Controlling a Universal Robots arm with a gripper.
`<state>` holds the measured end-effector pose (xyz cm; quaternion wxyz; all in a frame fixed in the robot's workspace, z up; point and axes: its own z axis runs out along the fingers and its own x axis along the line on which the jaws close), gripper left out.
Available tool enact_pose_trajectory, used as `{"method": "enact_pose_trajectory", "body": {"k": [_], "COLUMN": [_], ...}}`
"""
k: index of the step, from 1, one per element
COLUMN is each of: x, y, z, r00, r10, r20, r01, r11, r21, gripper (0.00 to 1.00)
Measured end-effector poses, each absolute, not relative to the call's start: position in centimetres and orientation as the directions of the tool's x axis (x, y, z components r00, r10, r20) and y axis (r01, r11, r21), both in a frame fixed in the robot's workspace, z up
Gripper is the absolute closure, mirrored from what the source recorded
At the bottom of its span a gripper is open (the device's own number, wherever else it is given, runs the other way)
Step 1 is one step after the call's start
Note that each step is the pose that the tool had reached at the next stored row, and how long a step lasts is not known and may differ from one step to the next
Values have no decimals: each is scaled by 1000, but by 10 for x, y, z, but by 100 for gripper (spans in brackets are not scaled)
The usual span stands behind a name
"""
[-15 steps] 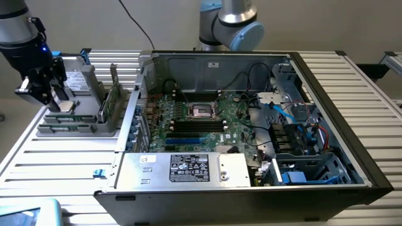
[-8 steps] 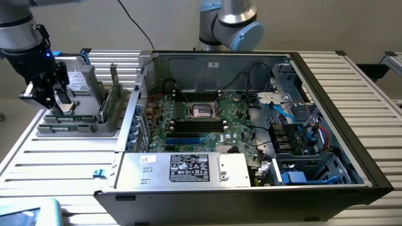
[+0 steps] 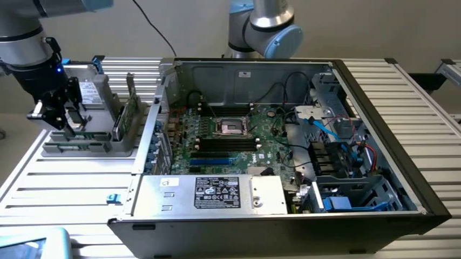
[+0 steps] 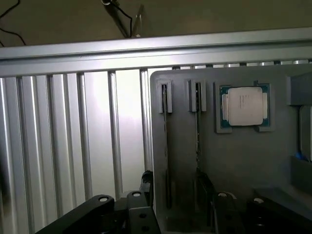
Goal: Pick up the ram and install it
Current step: 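Pick up the ram and move it above insertion slot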
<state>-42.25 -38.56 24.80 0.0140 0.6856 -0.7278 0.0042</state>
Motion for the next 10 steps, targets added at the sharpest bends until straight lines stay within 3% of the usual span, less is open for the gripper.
{"method": "enact_pose_trajectory", "body": {"k": [10], "x": [-422], "y": [-391], "z": [230], "r00": [-60], "r10": [-998], "r20": [26], "r01": [-998], "r11": [60], "r21": [13], "gripper": [51]}}
